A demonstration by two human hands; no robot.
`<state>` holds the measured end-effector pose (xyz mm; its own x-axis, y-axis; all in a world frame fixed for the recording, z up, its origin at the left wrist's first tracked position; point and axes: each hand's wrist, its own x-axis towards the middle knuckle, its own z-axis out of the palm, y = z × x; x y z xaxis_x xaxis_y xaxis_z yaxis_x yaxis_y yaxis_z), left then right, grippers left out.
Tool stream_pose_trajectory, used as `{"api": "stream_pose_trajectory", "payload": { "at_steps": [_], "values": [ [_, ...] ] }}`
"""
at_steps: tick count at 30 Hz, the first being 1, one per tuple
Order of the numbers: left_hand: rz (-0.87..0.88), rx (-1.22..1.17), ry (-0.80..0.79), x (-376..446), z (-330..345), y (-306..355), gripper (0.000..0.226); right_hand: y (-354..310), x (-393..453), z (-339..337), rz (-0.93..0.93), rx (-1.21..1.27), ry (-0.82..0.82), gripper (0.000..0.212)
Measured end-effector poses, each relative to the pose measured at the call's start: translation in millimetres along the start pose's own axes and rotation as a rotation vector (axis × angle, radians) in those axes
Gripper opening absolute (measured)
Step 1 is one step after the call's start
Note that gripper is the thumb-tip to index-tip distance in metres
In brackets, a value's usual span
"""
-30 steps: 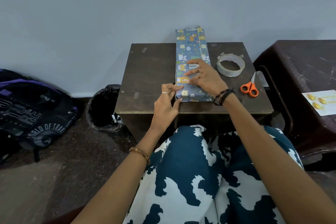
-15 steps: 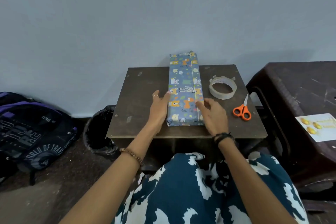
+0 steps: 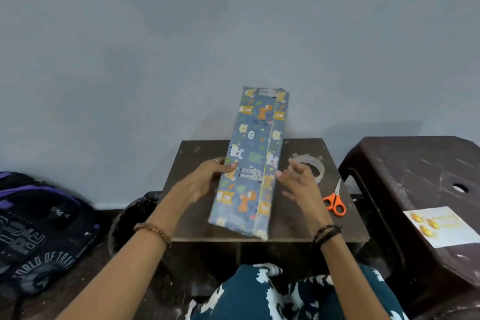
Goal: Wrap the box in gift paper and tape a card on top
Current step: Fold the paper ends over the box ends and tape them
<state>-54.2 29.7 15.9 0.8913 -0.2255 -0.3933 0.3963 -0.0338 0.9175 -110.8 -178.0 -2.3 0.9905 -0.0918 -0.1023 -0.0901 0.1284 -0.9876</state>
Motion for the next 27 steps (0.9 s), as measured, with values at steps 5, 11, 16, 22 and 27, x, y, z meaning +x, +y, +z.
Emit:
{"api": "stream_pose_trajectory", "payload": {
  "at_steps": [5,11,16,22,27],
  "values": [
    [0.060,0.275,-0.215,-16.9,-8.3,43.1,0.046,-55.6,11.0,-10.4,-0.024,0.210,0.085,0.050],
    [0.343,0.493,0.175,-30.6,52.3,62.4,0.049,-68.9,-3.9,-23.9,-0.168,0.321,0.366,0.041],
    [0.559,-0.075,0.793,-67.8,137.7,15.7,0.068,-65.7,-15.4,-2.9,-0.313,0.498,0.545,0.043],
    [0.101,-0.728,0.385,-52.5,158.7,5.9,0.087,-50.3,-34.5,23.9,-0.278,0.675,0.554,0.060],
    [0.252,-0.882,0.485,-26.2,134.0,17.9,0.071,-27.9,-44.2,28.5,-0.182,0.595,0.239,0.053]
  ]
}}
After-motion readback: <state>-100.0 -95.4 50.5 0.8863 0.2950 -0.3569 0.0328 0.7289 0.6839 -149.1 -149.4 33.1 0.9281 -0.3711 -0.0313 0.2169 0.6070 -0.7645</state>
